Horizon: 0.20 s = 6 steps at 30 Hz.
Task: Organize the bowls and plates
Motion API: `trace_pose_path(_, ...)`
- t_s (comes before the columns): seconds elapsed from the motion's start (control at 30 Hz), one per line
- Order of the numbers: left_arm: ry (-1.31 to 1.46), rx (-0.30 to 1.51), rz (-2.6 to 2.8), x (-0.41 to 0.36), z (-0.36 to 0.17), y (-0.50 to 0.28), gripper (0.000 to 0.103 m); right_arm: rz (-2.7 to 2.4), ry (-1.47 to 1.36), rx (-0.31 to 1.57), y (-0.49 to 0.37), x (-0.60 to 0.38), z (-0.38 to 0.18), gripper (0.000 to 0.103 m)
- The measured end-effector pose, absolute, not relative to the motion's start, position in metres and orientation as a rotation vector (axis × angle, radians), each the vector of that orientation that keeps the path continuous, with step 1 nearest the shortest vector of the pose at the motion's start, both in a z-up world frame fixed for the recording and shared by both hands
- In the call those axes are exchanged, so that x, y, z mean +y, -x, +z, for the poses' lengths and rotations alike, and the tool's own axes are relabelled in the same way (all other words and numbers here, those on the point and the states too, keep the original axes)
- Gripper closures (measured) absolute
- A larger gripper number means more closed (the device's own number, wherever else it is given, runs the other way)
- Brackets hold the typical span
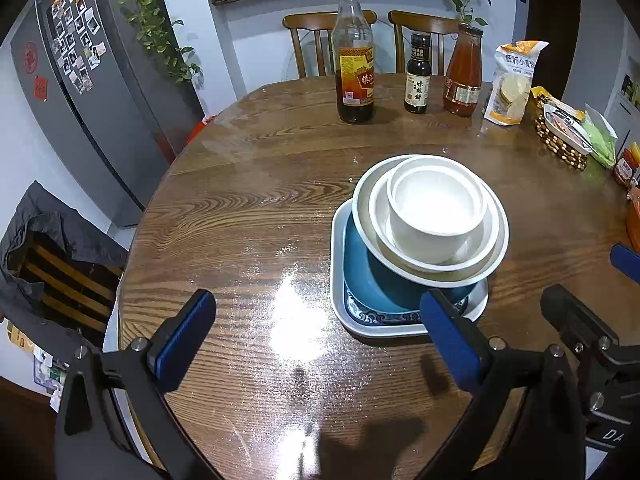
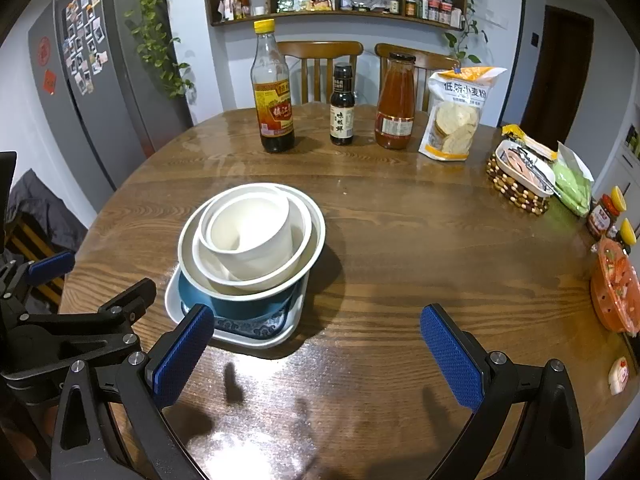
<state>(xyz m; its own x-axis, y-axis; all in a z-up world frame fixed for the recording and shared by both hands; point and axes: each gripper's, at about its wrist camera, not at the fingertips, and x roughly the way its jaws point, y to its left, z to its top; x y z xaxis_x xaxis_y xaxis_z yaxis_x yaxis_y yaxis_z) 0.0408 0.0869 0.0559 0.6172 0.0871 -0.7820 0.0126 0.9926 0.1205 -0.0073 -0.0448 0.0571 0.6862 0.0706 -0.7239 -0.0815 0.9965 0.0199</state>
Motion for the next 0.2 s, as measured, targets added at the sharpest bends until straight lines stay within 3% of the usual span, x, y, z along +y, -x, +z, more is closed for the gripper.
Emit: trace_pose_path(0.2, -0.117, 0.907, 0.04, 0.0848, 0.0558, -0.0406, 0.001, 0.085, 0.013, 0.809, 0.0078, -0.045, 0.0566, 0.001)
